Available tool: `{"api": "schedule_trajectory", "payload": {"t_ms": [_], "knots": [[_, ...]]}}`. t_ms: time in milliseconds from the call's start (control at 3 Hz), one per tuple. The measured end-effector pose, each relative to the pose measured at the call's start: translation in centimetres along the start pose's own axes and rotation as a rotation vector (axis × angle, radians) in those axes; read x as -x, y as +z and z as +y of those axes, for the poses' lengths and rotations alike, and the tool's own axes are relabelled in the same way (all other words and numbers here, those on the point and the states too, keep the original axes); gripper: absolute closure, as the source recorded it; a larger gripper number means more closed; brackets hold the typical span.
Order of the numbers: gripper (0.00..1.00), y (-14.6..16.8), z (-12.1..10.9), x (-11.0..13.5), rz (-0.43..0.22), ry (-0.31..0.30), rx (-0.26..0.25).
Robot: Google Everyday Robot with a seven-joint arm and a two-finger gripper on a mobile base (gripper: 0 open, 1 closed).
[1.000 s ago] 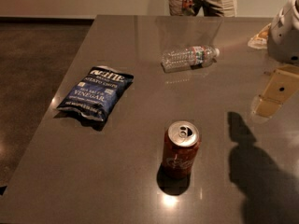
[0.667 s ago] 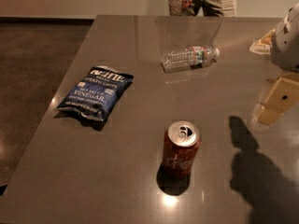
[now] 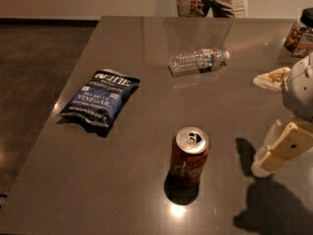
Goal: Knock coke can over
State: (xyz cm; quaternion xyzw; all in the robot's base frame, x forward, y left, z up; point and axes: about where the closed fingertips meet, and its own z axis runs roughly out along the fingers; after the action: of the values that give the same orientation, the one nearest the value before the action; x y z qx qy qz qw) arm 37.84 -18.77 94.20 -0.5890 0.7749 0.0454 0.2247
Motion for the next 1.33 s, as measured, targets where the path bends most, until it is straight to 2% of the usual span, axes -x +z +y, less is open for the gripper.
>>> {"api": "schedule_trajectory", "payload": {"t_ms": [333,667,1000,1333], "knots": [[0.00,2.4,2.9,2.0,-0.176,0.016,0.049],[0.00,3.6,4.0,3.9,-0.299,0.050,0.086],[0.00,4.4,4.8,5.5,-0.384,0.071,0.105],[0.00,5.2,5.5,6.5,-0.438,0.075,0.102]]}}
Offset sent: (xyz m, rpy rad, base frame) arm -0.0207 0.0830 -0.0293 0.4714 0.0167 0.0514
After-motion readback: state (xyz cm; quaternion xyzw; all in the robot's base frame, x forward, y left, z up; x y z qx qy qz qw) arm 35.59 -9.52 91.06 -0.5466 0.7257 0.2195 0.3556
